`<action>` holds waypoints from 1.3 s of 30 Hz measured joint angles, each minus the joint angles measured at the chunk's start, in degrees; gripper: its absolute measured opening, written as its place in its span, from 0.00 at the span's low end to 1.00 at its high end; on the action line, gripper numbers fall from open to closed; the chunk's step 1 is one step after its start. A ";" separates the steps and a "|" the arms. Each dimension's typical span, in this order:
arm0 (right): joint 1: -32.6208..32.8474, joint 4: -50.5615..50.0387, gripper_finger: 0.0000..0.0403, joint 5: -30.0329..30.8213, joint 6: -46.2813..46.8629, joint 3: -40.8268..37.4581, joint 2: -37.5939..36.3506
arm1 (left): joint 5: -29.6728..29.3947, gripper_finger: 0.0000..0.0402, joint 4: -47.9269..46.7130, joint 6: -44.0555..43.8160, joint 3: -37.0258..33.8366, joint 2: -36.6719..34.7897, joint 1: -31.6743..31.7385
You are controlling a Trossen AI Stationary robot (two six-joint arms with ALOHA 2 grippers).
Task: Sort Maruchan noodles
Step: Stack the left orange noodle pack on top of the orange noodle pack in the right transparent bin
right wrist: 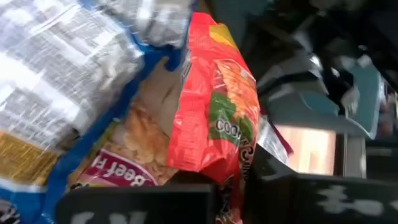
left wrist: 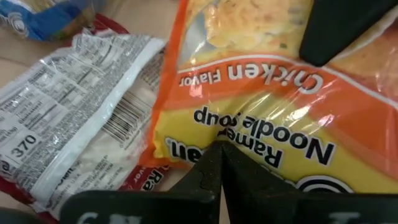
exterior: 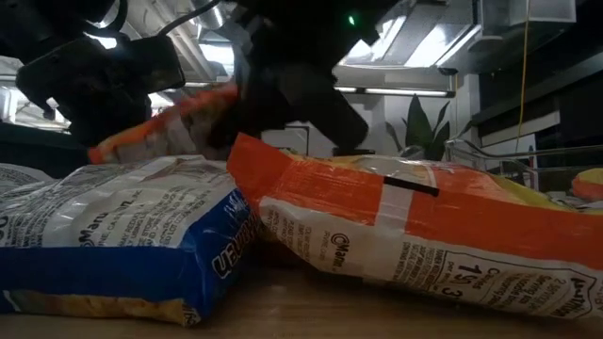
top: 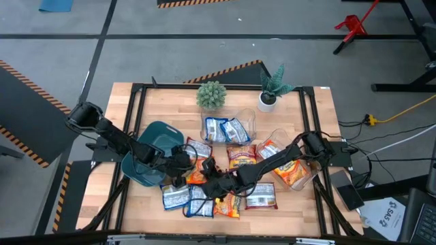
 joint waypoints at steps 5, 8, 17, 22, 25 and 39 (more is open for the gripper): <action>0.78 -10.15 0.03 7.29 7.82 5.86 0.04 | 0.27 0.00 -0.92 0.02 0.51 -3.10 0.07; 1.58 -17.92 0.03 10.71 12.15 10.03 -0.02 | -0.45 0.00 -1.44 1.25 1.39 -6.59 0.07; 5.46 -50.62 0.02 22.22 46.94 20.92 -0.13 | -2.33 0.00 -1.03 3.56 2.47 -16.62 -0.15; 8.65 -73.51 0.02 20.51 74.30 22.12 -0.13 | -2.66 0.00 -1.09 3.63 2.47 -20.58 -0.85; 10.44 -73.71 0.02 18.35 78.61 20.00 -1.29 | -2.96 0.00 -1.30 3.63 2.47 -21.88 -1.58; 14.75 -74.46 0.02 4.21 83.66 23.85 -5.62 | -3.21 0.00 -2.21 2.73 2.47 -22.17 -5.10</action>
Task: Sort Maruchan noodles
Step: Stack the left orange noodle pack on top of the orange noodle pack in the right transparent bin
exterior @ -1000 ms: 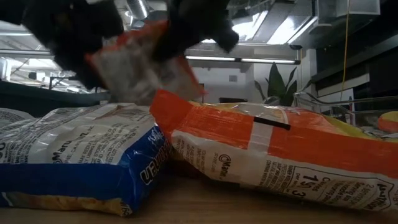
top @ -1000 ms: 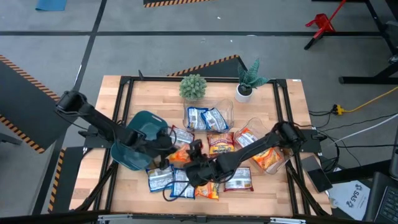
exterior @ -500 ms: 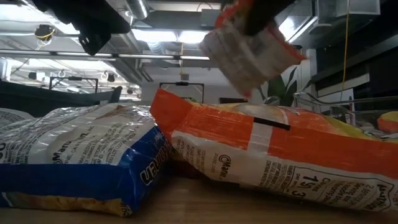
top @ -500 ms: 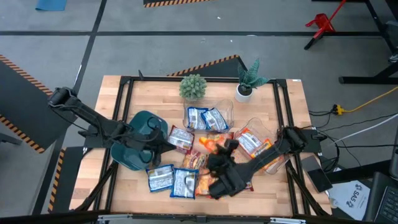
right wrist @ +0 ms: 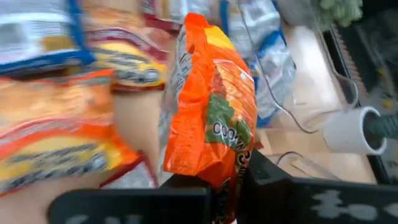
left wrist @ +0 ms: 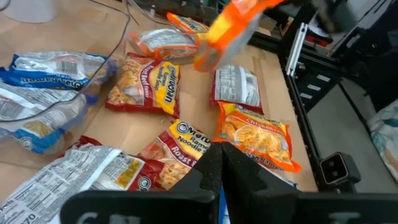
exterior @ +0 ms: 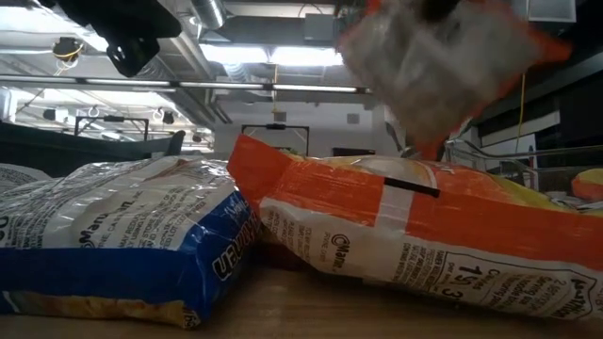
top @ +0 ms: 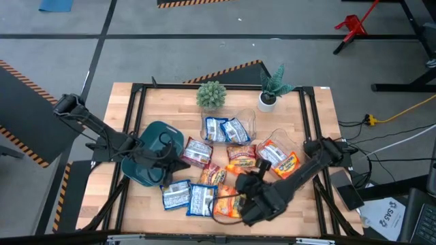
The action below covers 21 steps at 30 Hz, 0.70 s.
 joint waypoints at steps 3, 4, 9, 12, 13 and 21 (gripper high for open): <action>1.57 0.17 0.02 0.63 -1.68 2.33 -2.23 | 0.00 0.00 -0.02 -0.05 -0.01 0.00 -0.34; 2.03 0.08 0.02 0.99 -1.89 2.36 -3.35 | 0.00 0.00 0.00 -0.07 -0.02 0.00 -0.36; 3.49 -0.03 0.02 7.95 -2.03 0.36 -12.26 | -0.02 0.00 0.09 -0.10 -0.04 0.00 -0.36; 3.62 0.04 0.02 12.98 -2.66 -4.35 -19.58 | -0.02 0.00 0.11 -0.11 -0.04 0.00 -0.36; 3.59 0.05 0.02 13.85 -2.40 -6.80 -22.36 | -0.02 0.00 0.11 -0.11 -0.04 0.00 -0.36; 2.82 0.69 0.02 15.62 6.17 -36.36 -37.67 | -0.04 0.00 -0.12 0.09 -0.07 0.02 -0.34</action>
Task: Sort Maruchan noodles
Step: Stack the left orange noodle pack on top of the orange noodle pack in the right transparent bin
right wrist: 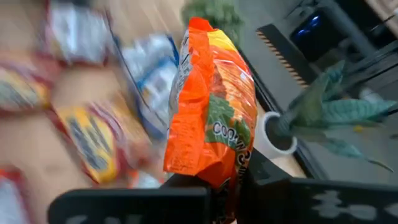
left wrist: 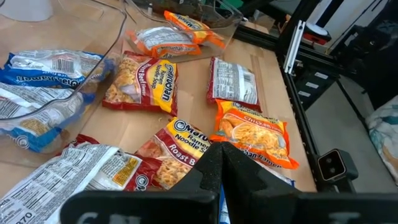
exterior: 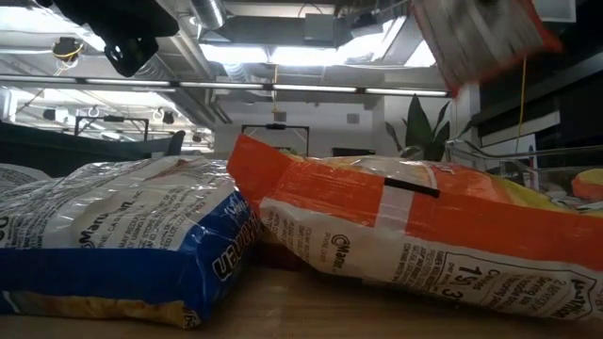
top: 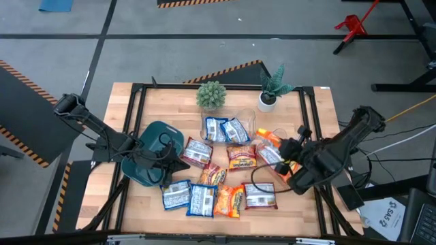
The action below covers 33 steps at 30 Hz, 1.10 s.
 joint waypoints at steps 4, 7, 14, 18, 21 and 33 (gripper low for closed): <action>0.05 3.77 0.02 4.35 -0.10 -10.33 0.02 | -0.07 0.00 -0.06 0.22 0.00 0.02 0.00; -0.02 4.21 0.02 4.18 1.40 -15.21 0.47 | -0.10 0.00 -0.08 0.20 -0.02 0.02 0.00; 1.18 4.22 0.02 0.91 10.14 -21.12 0.45 | -0.86 0.00 -0.11 0.22 -0.02 0.02 0.00; 1.13 6.88 0.02 -0.62 10.73 -24.45 0.45 | -3.32 0.00 -0.14 1.51 -0.02 0.02 0.02; 1.30 8.29 0.02 -2.69 12.84 -26.30 0.46 | -3.91 0.00 -0.14 1.58 -0.02 0.02 0.02; 3.13 9.19 0.02 2.13 13.84 -23.71 0.92 | -4.11 0.00 -0.24 1.74 -0.02 0.02 0.02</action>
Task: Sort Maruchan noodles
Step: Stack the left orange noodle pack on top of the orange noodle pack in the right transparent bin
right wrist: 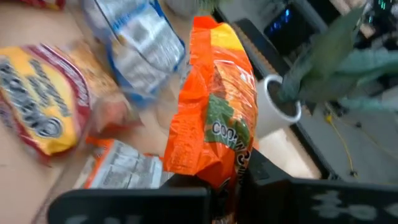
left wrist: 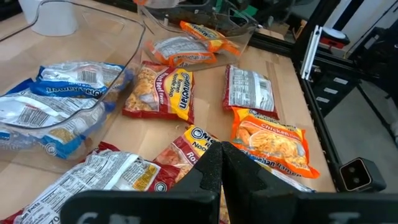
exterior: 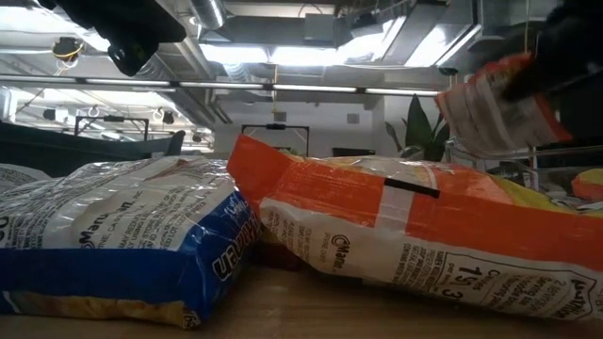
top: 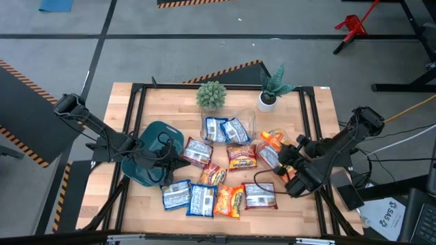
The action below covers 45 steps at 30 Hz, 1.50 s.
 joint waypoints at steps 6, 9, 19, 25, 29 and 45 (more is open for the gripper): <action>1.11 -2.88 0.02 -1.08 -0.38 2.63 -0.03 | -0.77 0.00 -0.06 0.01 0.00 0.00 0.00; 1.16 -1.65 0.02 -1.72 -0.37 2.64 -0.03 | -0.79 0.00 -0.07 0.01 0.00 0.00 0.00; 1.16 -5.52 0.02 -1.00 -2.36 9.19 0.01 | -0.59 0.00 -0.36 -0.02 0.00 0.00 0.00; 1.78 -5.27 0.02 -4.49 -1.63 8.04 0.01 | -0.63 0.00 -0.34 -0.04 0.00 0.00 0.00; 4.00 -3.62 0.02 -3.68 1.69 4.39 0.03 | -0.67 0.00 -0.34 -0.02 0.00 0.00 0.00; 5.11 5.52 0.02 -4.34 7.57 -9.22 0.08 | -0.78 0.00 -0.34 0.01 0.00 0.00 0.00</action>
